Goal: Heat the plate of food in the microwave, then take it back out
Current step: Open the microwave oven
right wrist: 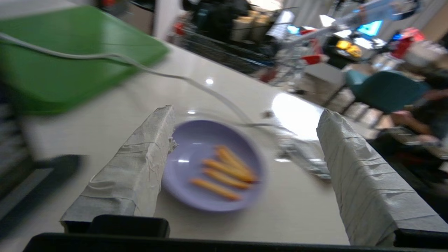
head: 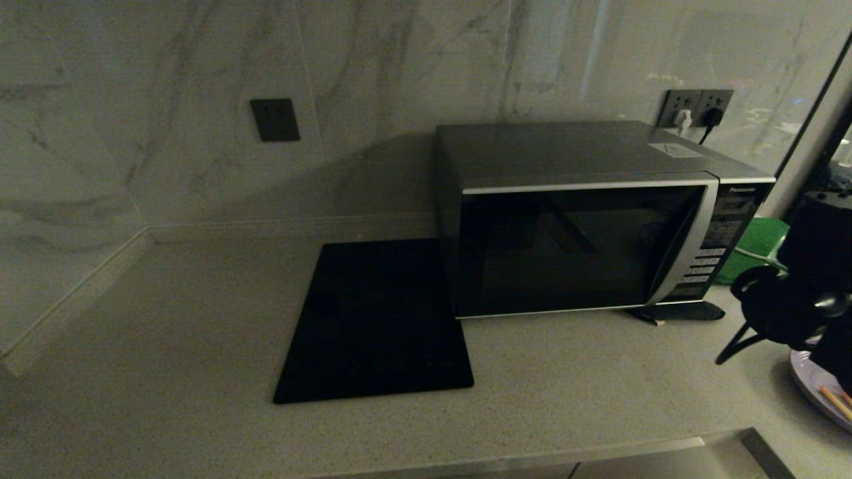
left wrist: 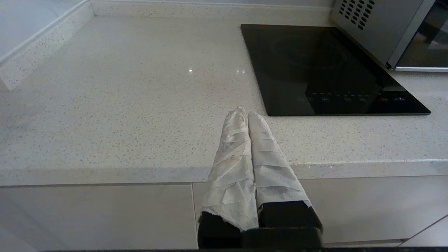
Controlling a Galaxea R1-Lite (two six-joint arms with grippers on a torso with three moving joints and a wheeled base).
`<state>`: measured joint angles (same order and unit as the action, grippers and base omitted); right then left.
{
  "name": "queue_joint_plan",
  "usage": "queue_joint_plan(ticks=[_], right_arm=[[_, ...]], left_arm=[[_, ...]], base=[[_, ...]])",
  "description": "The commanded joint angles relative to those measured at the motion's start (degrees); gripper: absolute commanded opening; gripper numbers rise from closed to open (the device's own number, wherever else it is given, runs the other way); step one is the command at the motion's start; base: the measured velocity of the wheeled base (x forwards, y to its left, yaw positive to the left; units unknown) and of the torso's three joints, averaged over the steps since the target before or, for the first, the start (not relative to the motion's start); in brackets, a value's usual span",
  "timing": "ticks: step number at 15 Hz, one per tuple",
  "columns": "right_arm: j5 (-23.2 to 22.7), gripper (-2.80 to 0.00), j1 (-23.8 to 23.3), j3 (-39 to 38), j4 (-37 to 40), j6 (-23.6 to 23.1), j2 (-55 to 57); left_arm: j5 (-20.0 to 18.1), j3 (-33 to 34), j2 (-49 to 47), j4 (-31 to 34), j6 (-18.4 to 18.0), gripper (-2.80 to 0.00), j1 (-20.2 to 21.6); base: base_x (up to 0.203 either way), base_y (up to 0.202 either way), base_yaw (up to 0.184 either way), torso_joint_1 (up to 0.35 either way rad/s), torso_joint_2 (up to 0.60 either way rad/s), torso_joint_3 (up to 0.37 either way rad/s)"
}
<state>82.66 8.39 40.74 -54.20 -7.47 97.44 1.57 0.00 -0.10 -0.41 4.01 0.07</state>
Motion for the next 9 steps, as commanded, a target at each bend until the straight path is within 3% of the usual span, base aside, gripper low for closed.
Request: queue_joint_plan(ticks=[1,6,9], right_arm=[[0.3,0.00,2.0,2.7,-4.9,0.6,7.8],[0.0,0.00,8.3,8.9,-11.4,0.2,13.5],[2.6,0.00,11.2,6.2,-13.3,0.0,15.3]], left_arm=[[0.1,0.0,0.0,0.0,0.0,-2.80,0.0],[0.0,0.0,0.0,0.0,0.0,-2.80,0.0],[0.0,0.0,0.0,0.0,0.0,-2.80,0.0]], base=[[0.000,0.000,0.000,0.000,0.00,0.000],[0.000,0.000,0.000,0.000,0.00,0.000],[0.000,0.000,0.000,0.000,0.00,0.000]])
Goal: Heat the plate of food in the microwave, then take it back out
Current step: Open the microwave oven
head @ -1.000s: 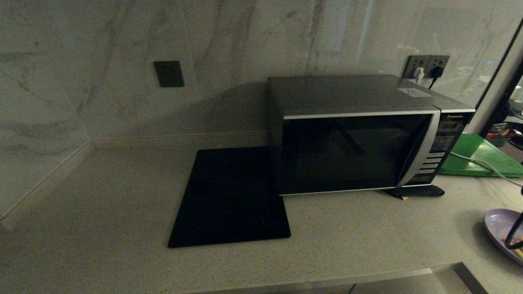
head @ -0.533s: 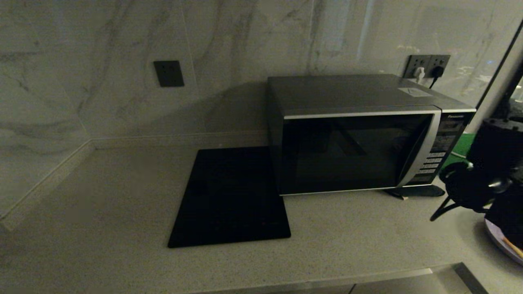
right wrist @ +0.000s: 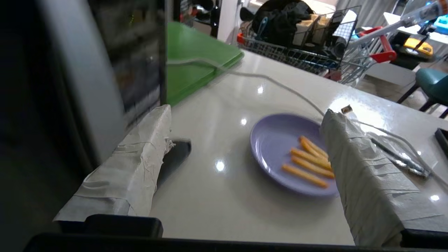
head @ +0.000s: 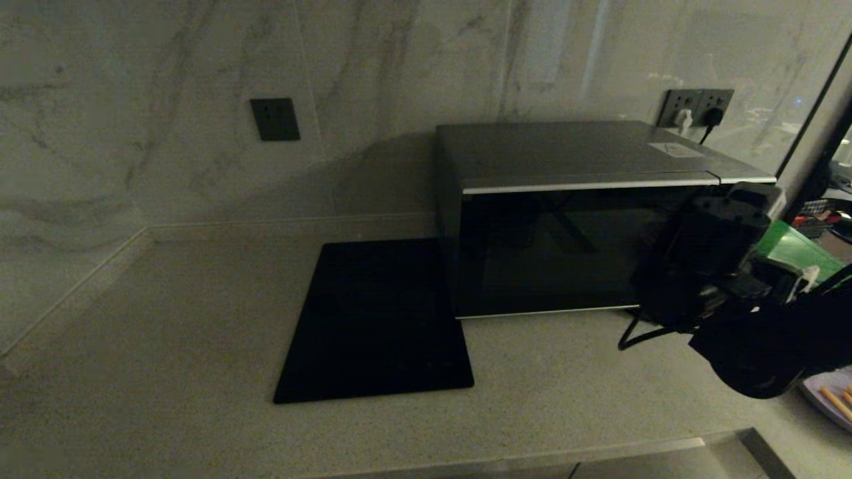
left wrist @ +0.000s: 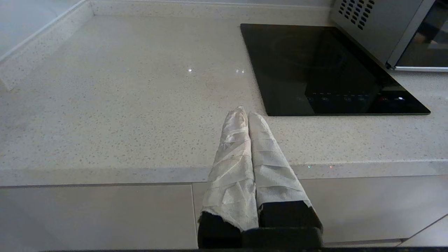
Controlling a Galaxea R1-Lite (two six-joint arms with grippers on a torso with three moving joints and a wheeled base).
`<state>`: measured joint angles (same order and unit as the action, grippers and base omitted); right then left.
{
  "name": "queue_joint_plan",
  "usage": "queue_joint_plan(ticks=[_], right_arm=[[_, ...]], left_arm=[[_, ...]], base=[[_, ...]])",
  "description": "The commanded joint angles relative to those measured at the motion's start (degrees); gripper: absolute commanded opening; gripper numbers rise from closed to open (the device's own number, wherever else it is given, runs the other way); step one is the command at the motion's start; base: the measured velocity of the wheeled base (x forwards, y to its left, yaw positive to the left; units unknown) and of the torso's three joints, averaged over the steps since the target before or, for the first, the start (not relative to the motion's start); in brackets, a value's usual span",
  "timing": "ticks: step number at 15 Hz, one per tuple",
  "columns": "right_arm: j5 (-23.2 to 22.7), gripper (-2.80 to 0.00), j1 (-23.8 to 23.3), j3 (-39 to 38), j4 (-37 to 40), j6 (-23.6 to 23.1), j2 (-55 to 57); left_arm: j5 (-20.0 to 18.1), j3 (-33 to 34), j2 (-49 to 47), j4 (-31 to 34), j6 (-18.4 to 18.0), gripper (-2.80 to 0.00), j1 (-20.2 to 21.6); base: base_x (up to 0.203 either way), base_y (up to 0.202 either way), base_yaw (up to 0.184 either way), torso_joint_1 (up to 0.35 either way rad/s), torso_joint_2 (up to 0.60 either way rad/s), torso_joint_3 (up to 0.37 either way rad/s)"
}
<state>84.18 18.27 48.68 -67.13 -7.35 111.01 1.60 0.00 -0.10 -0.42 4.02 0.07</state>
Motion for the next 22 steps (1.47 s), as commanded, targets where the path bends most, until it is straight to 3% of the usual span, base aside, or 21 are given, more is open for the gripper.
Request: queue_joint_plan(ticks=[1,8,22], right_arm=[[1.5,0.00,1.8,-3.9,-0.4,-0.1,1.9],[1.7,0.00,3.2,-4.8,-0.8,0.0,5.0],[1.7,0.00,2.1,11.3,-0.6,0.0,15.0]], left_arm=[[0.1,0.0,0.0,0.0,0.0,-2.80,0.0],[0.0,0.0,0.0,0.0,0.0,-2.80,0.0],[0.1,0.0,0.0,0.0,0.0,-2.80,0.0]], base=[[0.000,0.000,0.000,0.000,0.00,0.000],[0.000,0.000,0.000,0.000,0.00,0.000],[0.000,0.000,0.000,0.000,0.00,0.000]])
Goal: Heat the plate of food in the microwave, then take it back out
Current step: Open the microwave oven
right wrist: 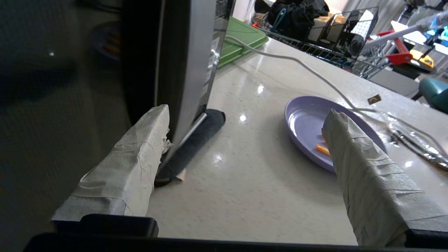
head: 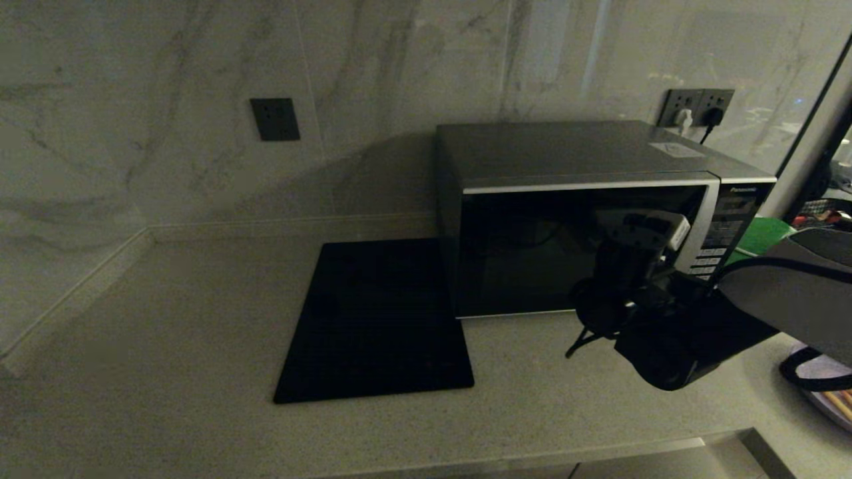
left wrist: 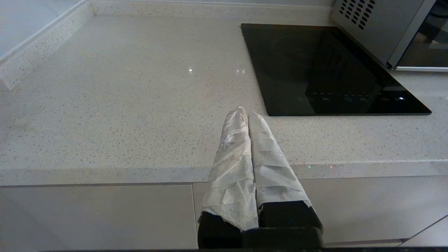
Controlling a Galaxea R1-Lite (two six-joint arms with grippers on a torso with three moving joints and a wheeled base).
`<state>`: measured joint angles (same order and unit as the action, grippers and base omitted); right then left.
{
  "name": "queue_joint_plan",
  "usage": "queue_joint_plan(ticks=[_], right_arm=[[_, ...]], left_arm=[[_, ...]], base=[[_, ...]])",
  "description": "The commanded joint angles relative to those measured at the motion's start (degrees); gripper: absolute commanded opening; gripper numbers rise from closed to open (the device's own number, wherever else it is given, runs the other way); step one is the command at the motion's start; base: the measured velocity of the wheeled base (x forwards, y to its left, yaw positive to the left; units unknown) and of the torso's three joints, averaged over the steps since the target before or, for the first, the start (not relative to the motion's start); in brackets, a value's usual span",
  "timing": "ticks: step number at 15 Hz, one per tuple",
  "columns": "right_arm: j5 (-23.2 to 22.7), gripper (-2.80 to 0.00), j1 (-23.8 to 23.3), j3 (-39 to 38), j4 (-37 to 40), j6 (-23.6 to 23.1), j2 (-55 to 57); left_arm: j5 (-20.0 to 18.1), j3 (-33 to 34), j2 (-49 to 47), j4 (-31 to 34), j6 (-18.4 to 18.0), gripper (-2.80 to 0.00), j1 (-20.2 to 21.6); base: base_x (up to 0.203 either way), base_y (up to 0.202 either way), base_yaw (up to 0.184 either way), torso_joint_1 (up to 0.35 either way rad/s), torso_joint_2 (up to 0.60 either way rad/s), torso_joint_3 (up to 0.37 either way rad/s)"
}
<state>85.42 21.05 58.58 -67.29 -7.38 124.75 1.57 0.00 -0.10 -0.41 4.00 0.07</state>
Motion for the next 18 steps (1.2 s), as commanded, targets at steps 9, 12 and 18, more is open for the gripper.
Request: queue_joint_plan(ticks=[9,12,18], right_arm=[[0.4,0.00,-3.0,5.5,0.0,-0.2,4.1],[0.4,0.00,-4.1,5.6,0.0,-0.2,4.4],[0.4,0.00,-5.4,5.6,-0.2,-0.3,4.4]], left_arm=[[0.1,0.0,0.0,0.0,0.0,-2.80,0.0],[0.0,0.0,0.0,0.0,0.0,-2.80,0.0],[0.0,0.0,0.0,0.0,0.0,-2.80,0.0]], base=[[0.000,0.000,0.000,0.000,0.00,0.000],[0.000,0.000,0.000,0.000,0.00,0.000],[0.000,0.000,0.000,0.000,0.00,0.000]])
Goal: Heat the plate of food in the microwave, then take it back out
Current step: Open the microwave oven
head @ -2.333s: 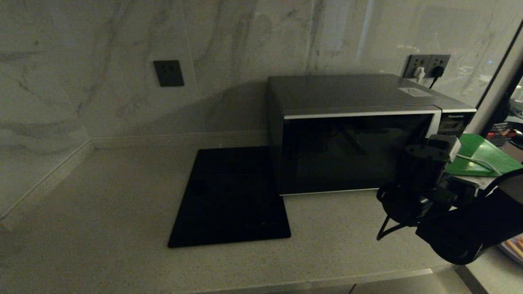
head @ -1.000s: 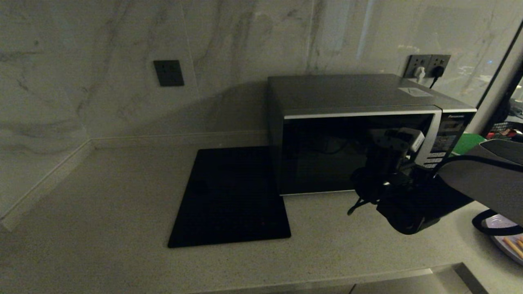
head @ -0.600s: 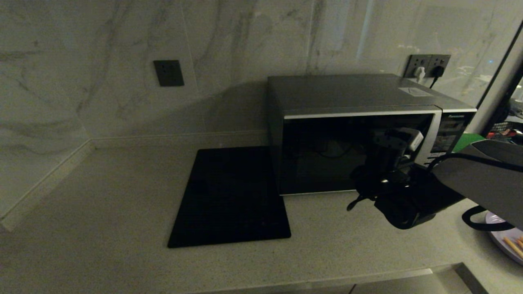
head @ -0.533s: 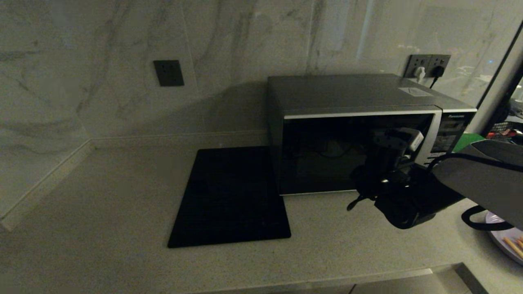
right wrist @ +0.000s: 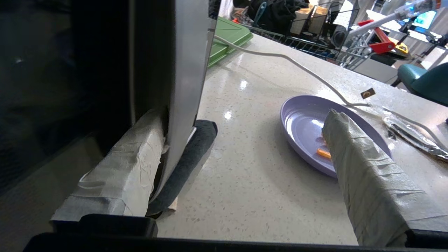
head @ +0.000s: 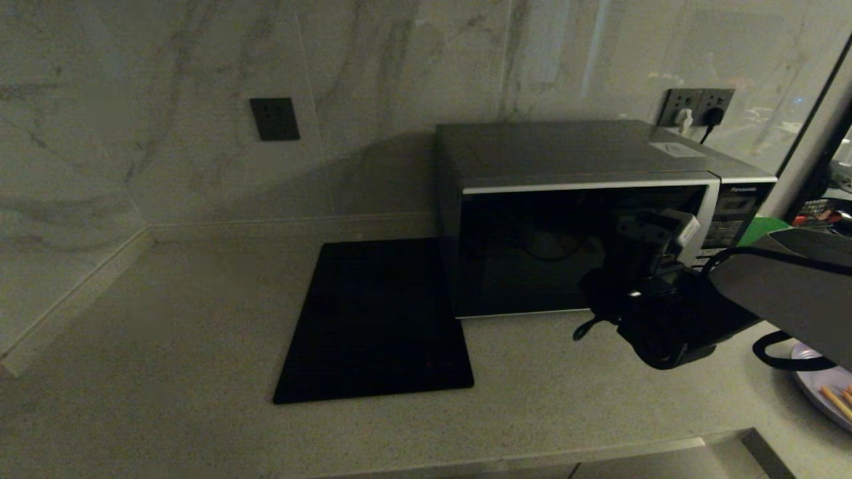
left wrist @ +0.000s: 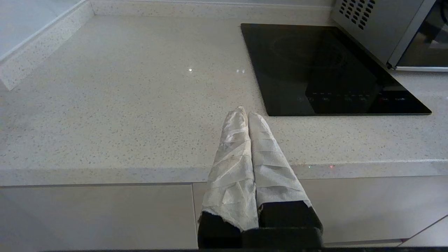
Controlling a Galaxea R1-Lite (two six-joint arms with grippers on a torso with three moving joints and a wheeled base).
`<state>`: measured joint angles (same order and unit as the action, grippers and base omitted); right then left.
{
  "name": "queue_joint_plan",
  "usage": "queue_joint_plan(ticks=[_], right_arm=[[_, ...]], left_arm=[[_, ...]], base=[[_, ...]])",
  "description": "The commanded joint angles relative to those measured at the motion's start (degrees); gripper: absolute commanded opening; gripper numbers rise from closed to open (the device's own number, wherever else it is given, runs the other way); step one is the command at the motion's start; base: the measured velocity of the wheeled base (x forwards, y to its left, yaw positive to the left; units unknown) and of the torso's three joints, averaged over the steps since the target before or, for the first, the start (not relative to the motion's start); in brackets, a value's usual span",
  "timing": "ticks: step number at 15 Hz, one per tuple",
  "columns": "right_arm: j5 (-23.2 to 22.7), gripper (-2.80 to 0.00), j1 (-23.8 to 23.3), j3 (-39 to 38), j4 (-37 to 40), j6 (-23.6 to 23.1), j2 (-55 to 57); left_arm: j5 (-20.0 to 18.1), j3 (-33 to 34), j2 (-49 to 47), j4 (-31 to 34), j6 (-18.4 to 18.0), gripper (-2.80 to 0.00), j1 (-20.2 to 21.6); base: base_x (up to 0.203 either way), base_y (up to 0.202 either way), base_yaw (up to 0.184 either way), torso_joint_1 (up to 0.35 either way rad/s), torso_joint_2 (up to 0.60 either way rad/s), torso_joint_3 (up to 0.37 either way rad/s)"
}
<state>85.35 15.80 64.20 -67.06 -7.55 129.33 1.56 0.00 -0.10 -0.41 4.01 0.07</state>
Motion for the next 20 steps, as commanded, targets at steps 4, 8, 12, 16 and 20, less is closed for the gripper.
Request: queue_joint_plan(ticks=[4,8,12,16,20], right_arm=[[0.3,0.00,-0.5,0.3,-0.4,-0.1,0.0],[0.2,0.00,-0.9,0.3,-0.4,-0.1,0.3],[0.0,0.00,-2.0,0.3,-0.4,0.1,0.4],[-0.4,0.00,-3.1,0.3,-0.6,0.3,0.4],[-0.8,0.00,-3.2,0.4,-0.8,0.3,0.4]], left_arm=[[0.0,0.0,0.0,0.0,0.0,-2.80,0.0],[0.1,0.0,0.0,0.0,0.0,-2.80,0.0],[0.0,0.0,0.0,0.0,0.0,-2.80,0.0],[0.1,0.0,0.0,0.0,0.0,-2.80,0.0],[0.1,0.0,0.0,0.0,0.0,-2.80,0.0]], base=[[0.000,0.000,0.000,0.000,0.00,0.000],[0.000,0.000,0.000,0.000,0.00,0.000],[0.000,0.000,0.000,0.000,0.00,0.000],[0.000,0.000,0.000,0.000,0.00,0.000],[0.000,0.000,0.000,0.000,0.00,0.000]])
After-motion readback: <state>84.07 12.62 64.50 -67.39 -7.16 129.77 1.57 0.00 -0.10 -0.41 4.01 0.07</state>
